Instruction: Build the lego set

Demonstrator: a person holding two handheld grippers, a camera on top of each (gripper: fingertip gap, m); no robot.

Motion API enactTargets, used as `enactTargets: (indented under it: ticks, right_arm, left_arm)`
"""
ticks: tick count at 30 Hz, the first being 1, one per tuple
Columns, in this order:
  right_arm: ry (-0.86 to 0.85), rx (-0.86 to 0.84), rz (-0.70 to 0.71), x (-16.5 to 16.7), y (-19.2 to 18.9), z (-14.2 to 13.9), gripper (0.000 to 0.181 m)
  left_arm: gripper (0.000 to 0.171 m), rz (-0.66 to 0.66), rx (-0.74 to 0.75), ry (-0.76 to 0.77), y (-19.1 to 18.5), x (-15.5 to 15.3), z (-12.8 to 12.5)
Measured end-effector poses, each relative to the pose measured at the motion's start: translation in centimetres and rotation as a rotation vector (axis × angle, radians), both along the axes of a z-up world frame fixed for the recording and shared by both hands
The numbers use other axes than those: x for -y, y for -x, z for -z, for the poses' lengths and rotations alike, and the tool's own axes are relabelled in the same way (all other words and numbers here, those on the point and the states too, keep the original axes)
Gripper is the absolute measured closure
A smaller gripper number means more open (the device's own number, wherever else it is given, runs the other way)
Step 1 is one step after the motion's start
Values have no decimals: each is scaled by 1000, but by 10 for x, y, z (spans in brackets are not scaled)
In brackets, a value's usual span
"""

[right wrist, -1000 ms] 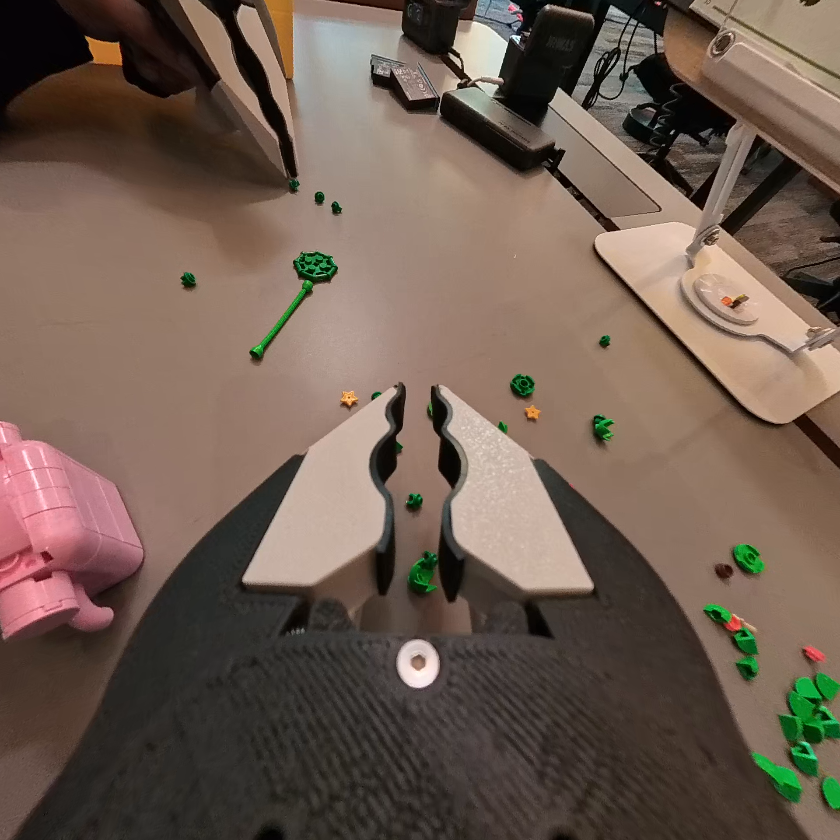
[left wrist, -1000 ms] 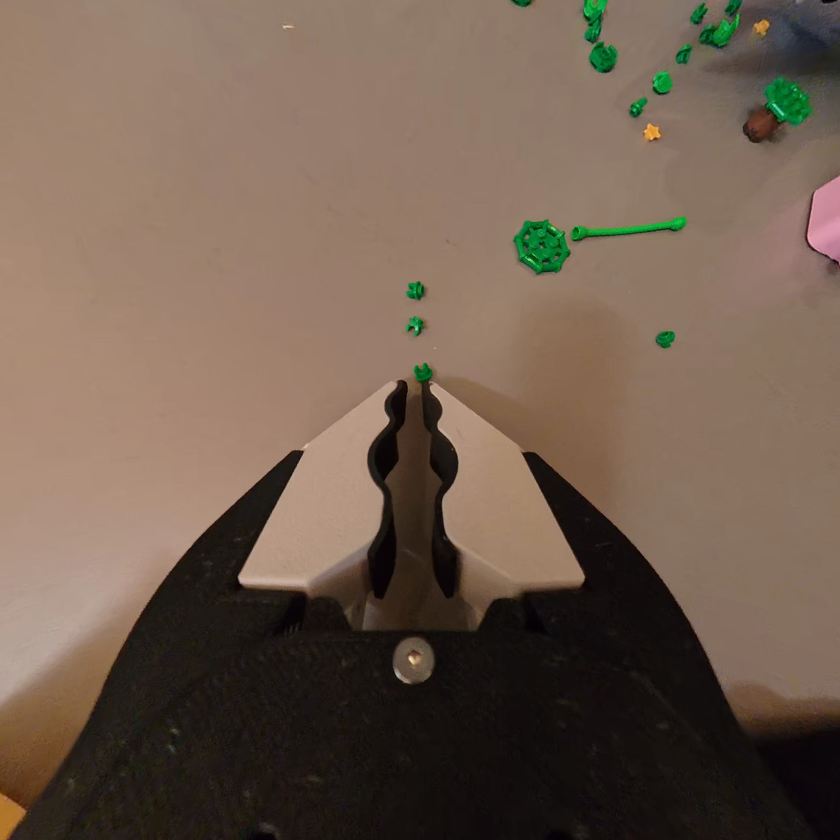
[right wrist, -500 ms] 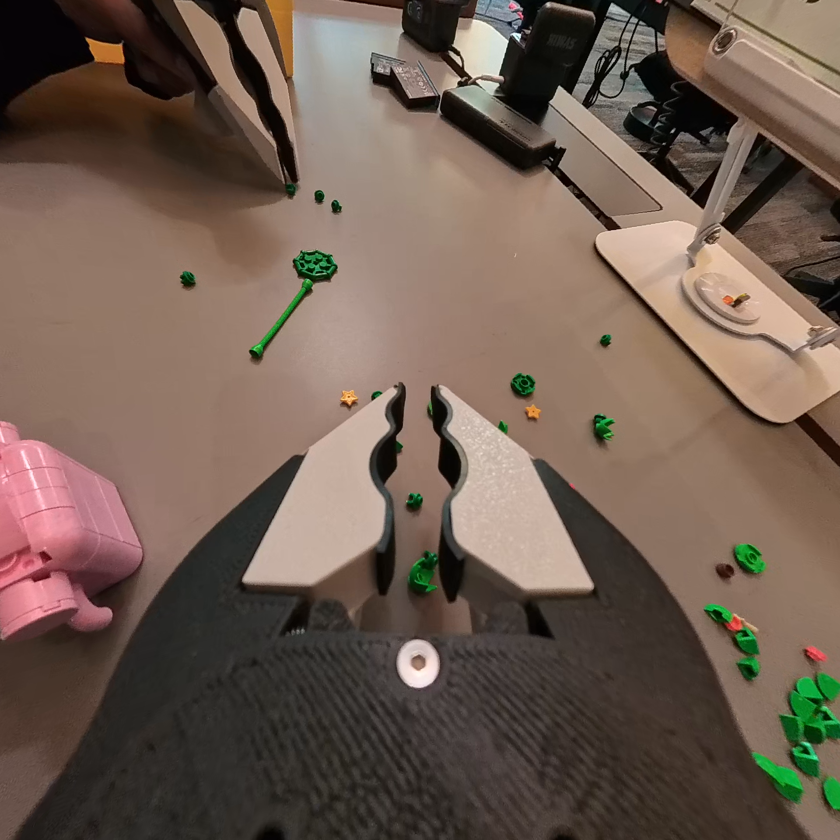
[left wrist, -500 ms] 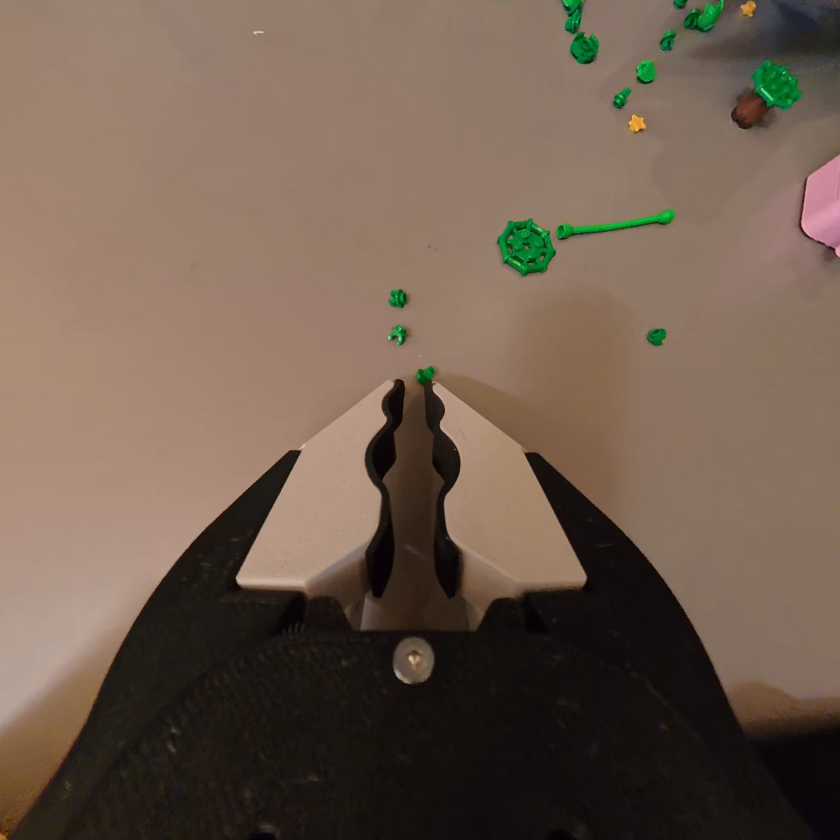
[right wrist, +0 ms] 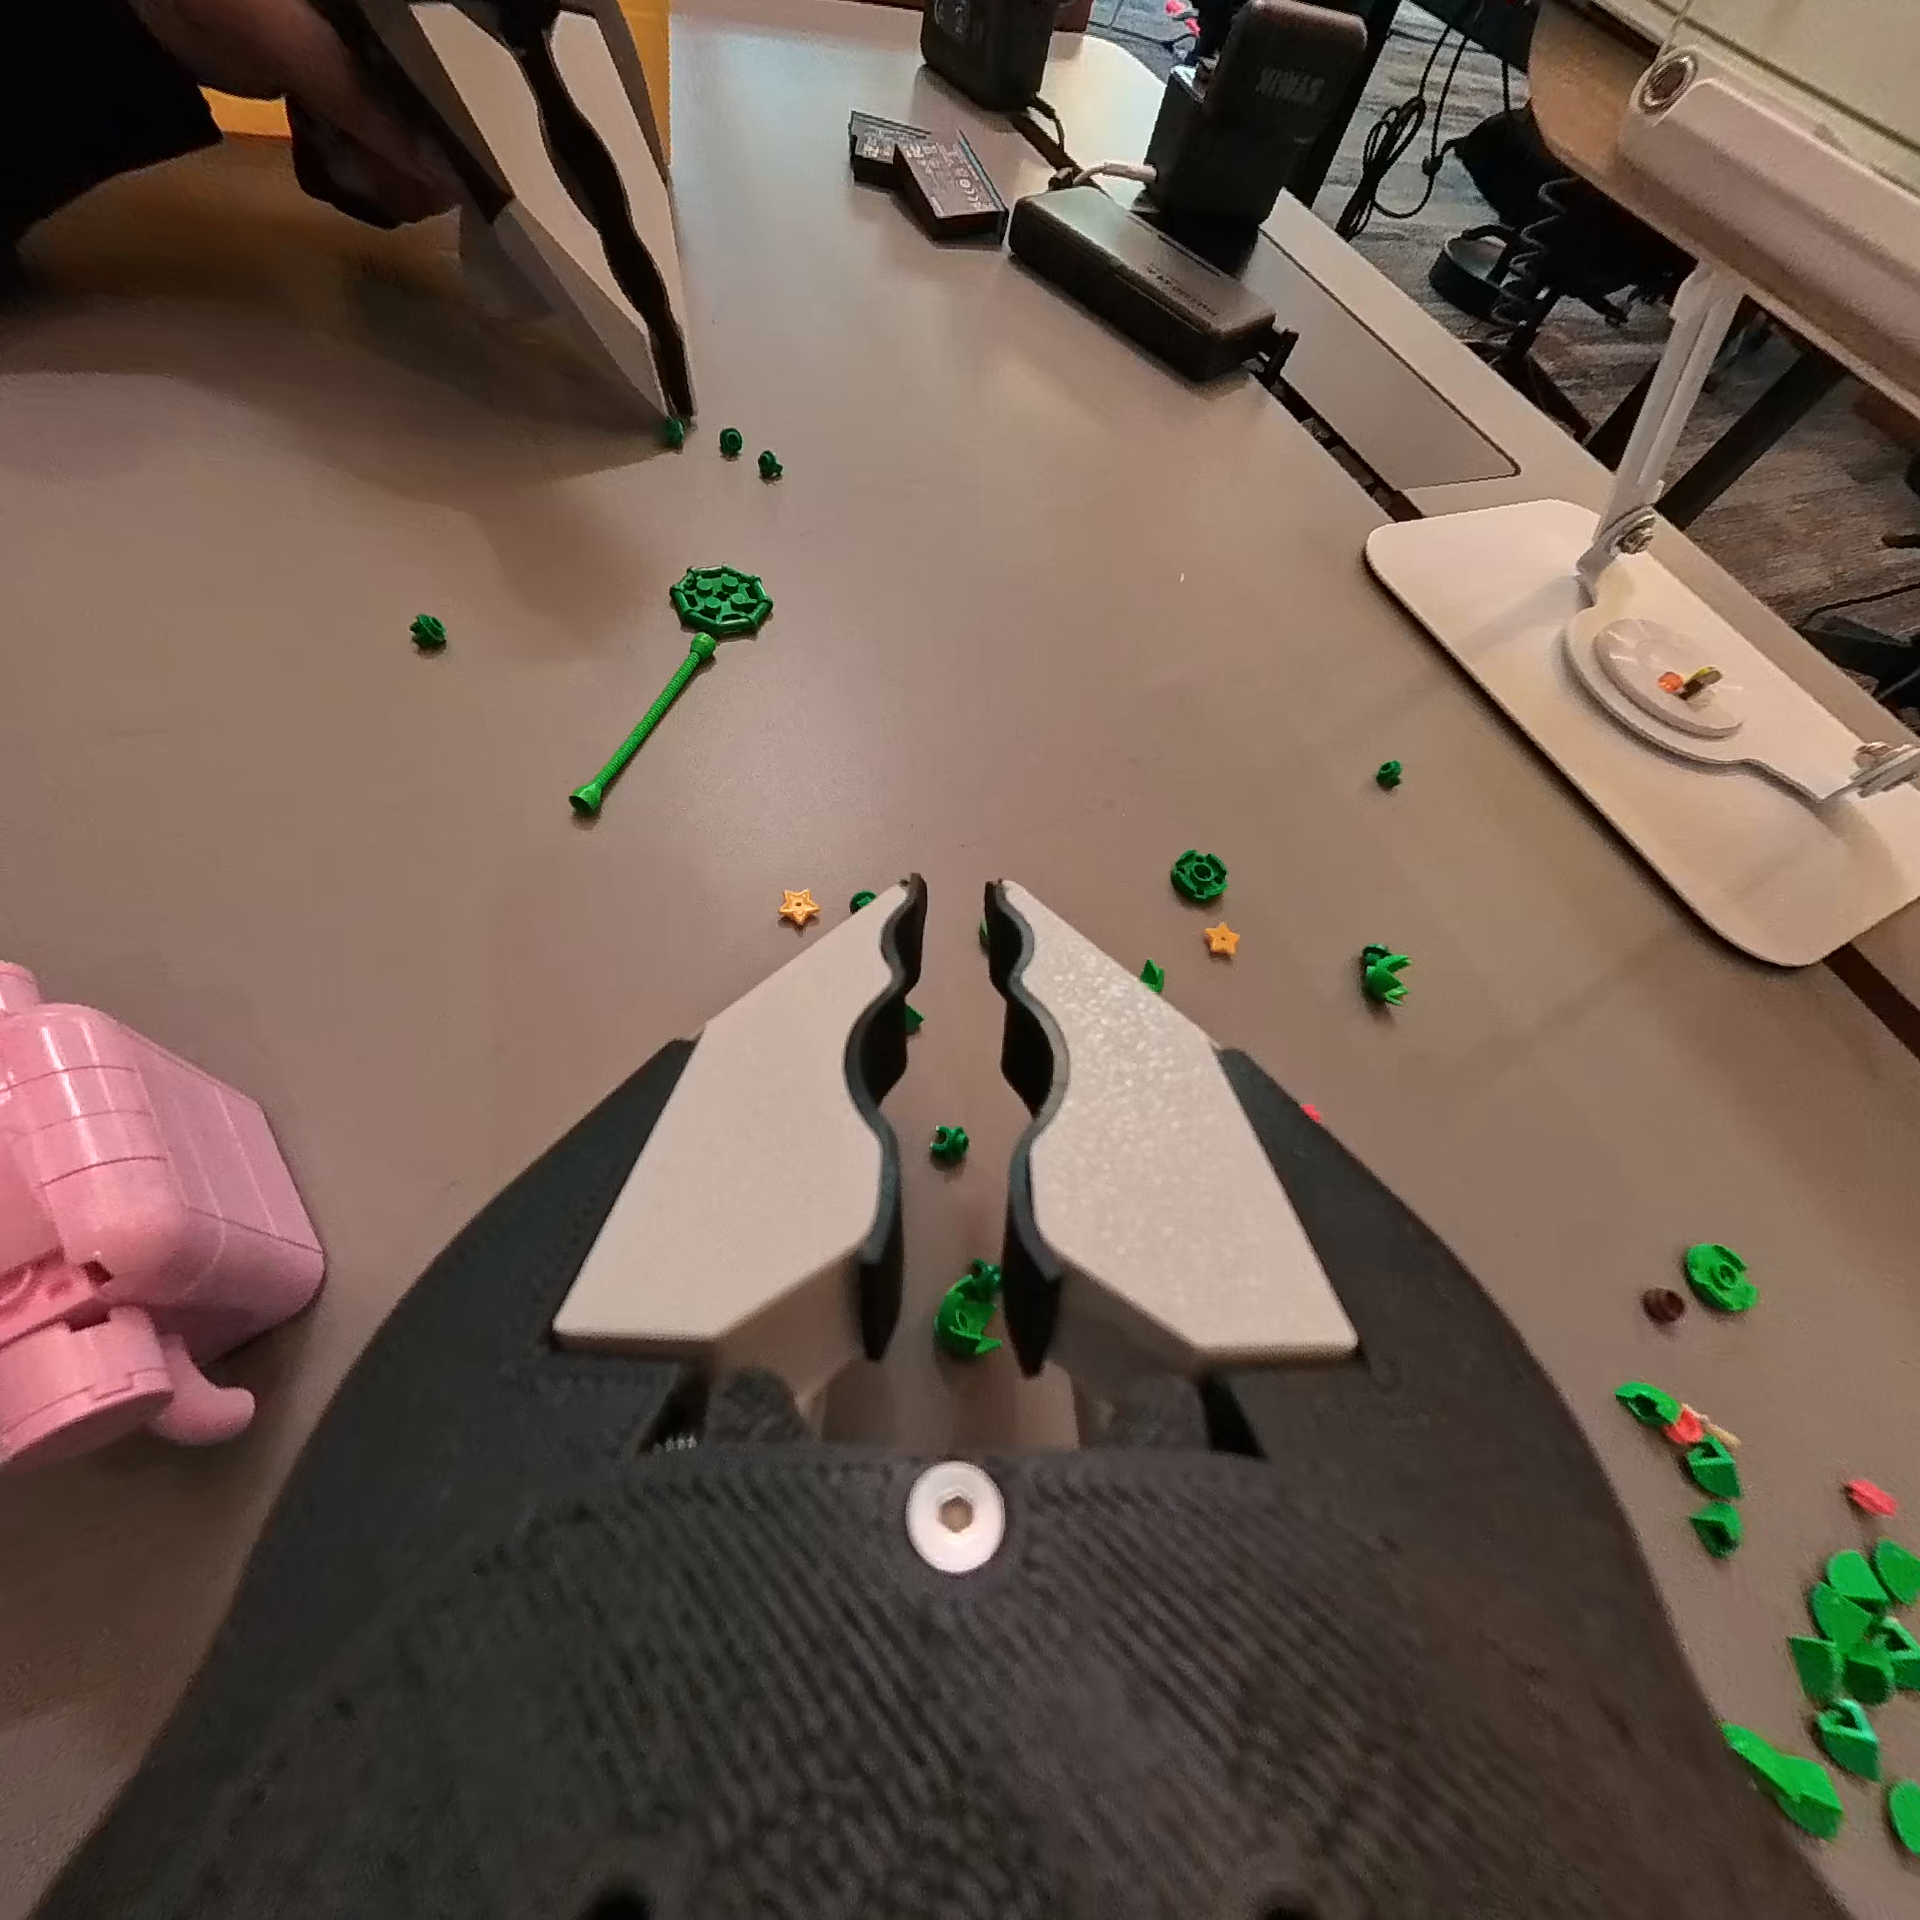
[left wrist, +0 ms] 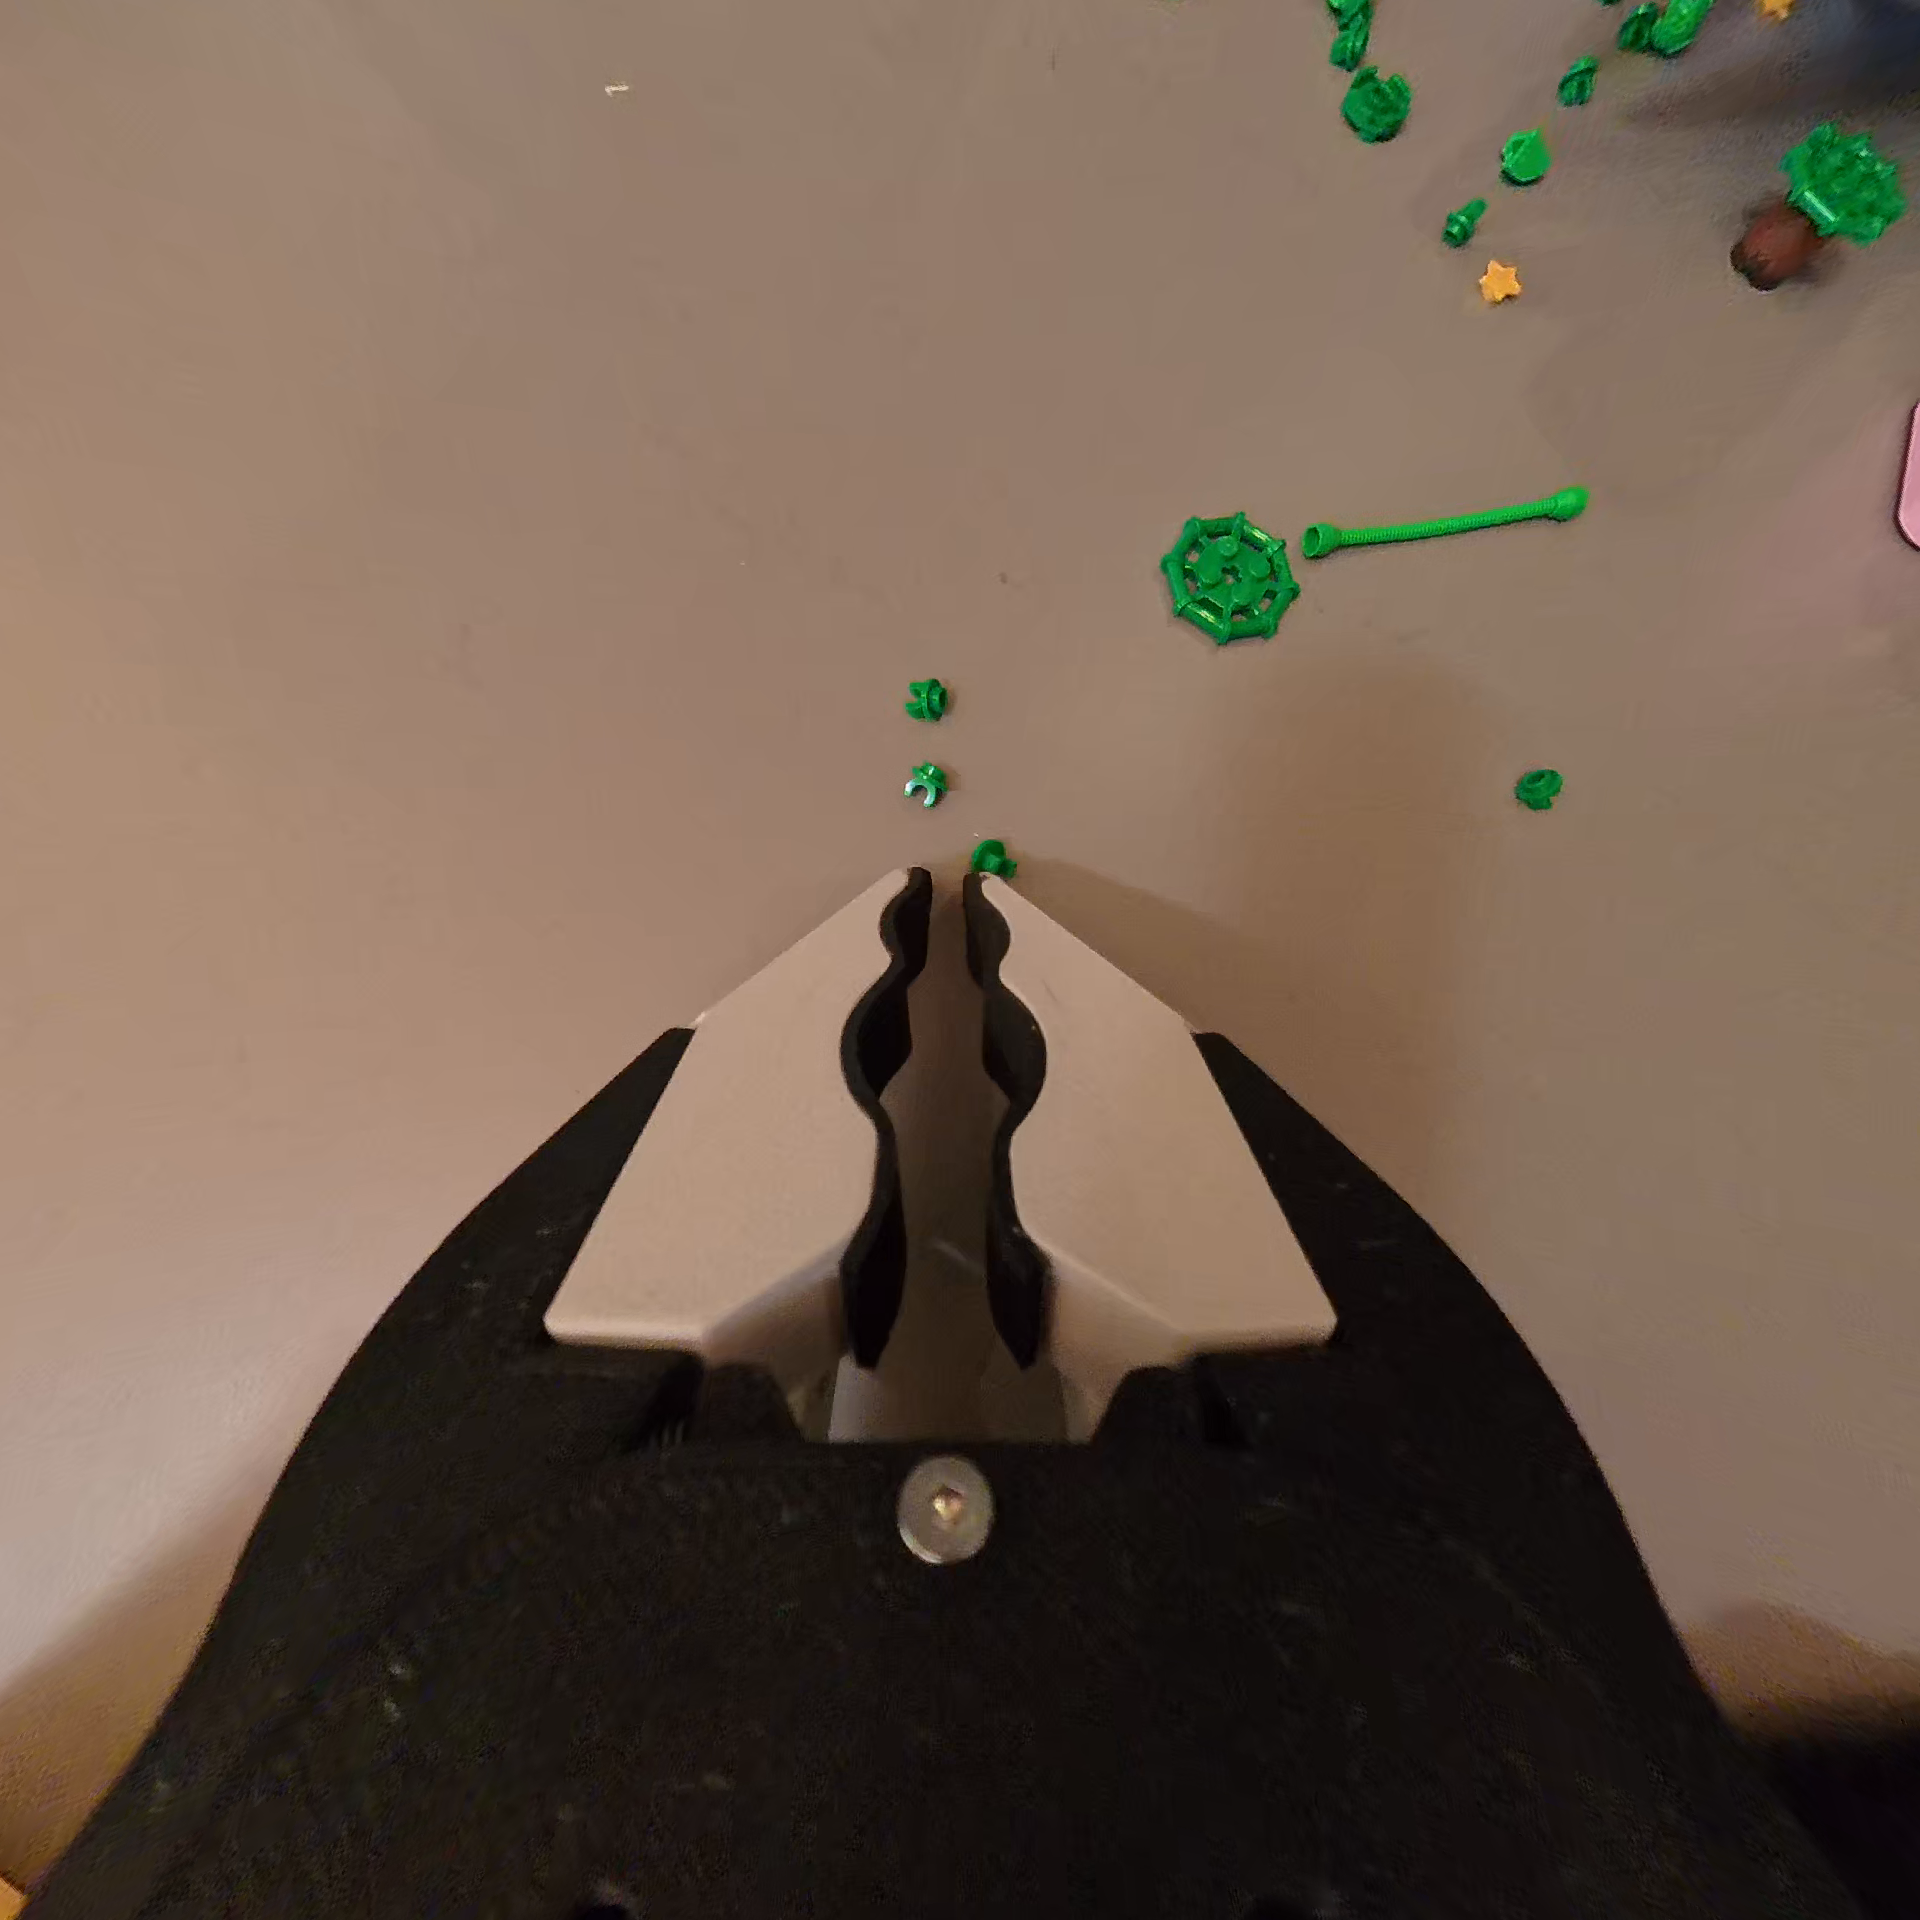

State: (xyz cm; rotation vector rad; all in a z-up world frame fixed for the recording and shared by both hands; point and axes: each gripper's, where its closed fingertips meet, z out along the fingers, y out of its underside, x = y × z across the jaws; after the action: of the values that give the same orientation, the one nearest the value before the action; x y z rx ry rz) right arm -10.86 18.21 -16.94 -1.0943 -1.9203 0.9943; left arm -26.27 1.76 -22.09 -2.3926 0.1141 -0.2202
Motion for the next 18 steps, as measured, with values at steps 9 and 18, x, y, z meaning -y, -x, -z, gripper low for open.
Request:
enactTargets:
  ticks: [9,18]
  right_arm:
    - [-7,-4,1,0,0,-1,171]
    - [3,3,16,-6,0,1,171]
  left_arm:
    - [169,11,2,-139,-3,-6,-29]
    - [163,402,160,6,-115,-9,-22]
